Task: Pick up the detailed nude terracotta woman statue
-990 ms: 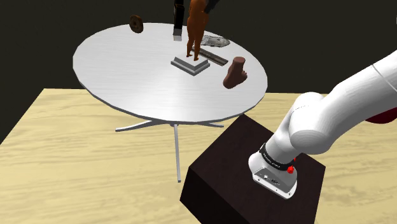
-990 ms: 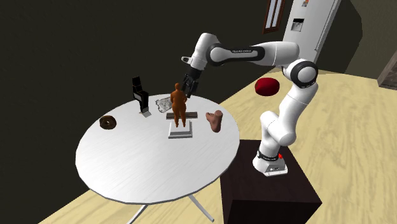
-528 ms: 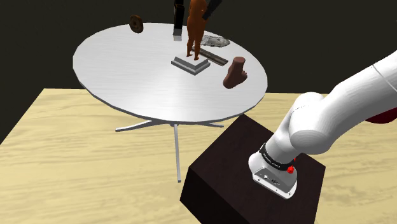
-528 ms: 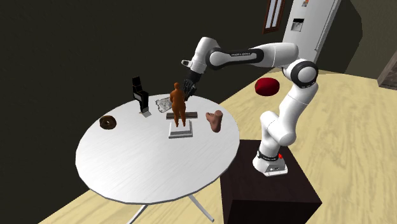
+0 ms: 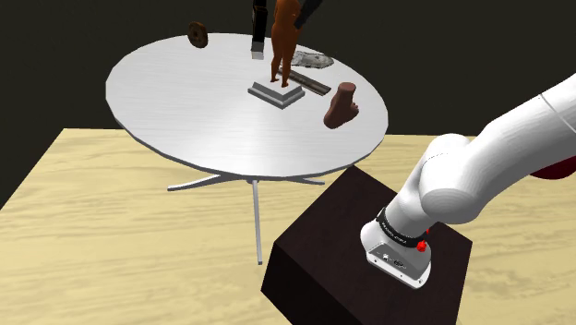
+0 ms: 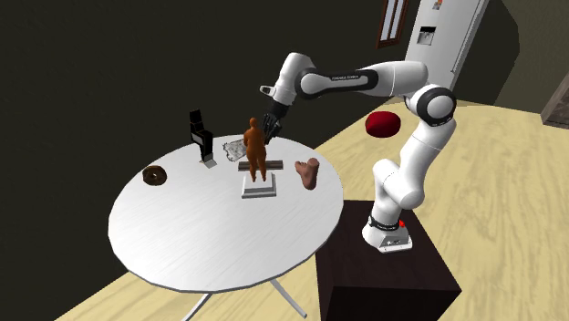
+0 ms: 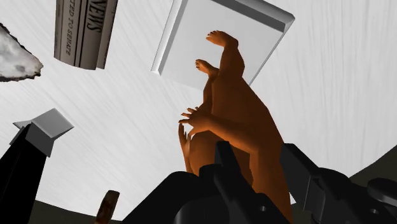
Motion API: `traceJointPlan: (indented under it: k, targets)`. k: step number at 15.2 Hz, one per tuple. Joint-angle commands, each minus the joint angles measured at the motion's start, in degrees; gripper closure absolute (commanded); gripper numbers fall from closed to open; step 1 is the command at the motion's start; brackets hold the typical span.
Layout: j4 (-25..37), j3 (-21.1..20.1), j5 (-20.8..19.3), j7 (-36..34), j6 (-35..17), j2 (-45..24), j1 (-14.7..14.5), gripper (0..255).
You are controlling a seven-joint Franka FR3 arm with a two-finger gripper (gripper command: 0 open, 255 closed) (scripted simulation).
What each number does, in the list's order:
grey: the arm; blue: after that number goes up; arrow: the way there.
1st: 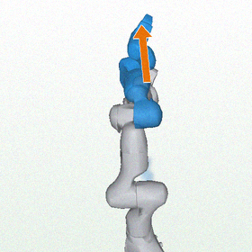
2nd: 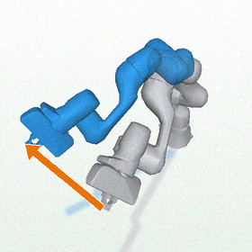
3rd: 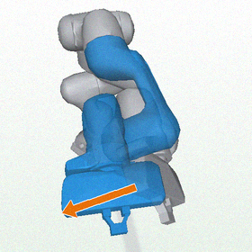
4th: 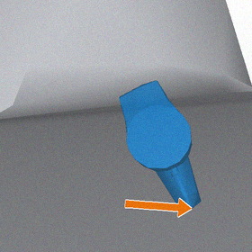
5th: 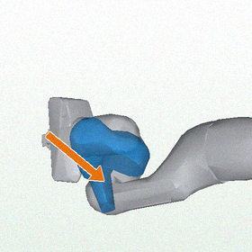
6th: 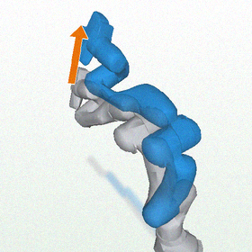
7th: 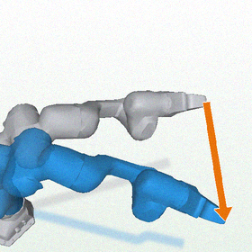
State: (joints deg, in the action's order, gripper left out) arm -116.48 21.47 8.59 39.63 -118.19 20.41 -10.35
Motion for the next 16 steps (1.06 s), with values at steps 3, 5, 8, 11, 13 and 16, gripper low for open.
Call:
traceJointPlan:
  k: [3,5,8,11,13,16]
  targets:
    - [3.09,-0.03,-0.05,-0.51,2.69,-0.44,-0.10,255]
    - [4.87,-0.04,-0.07,-0.79,4.18,-0.71,-0.15,255]
    - [7.65,-0.03,-0.04,-1.18,6.45,-1.22,-0.25,255]
    - [10.56,0.03,0.03,-1.53,8.73,-1.85,-0.37,255]
    - [12.57,0.10,0.11,-1.75,10.28,-2.34,-0.45,255]
    - [13.76,0.15,0.17,-1.87,11.17,-2.64,-0.50,255]
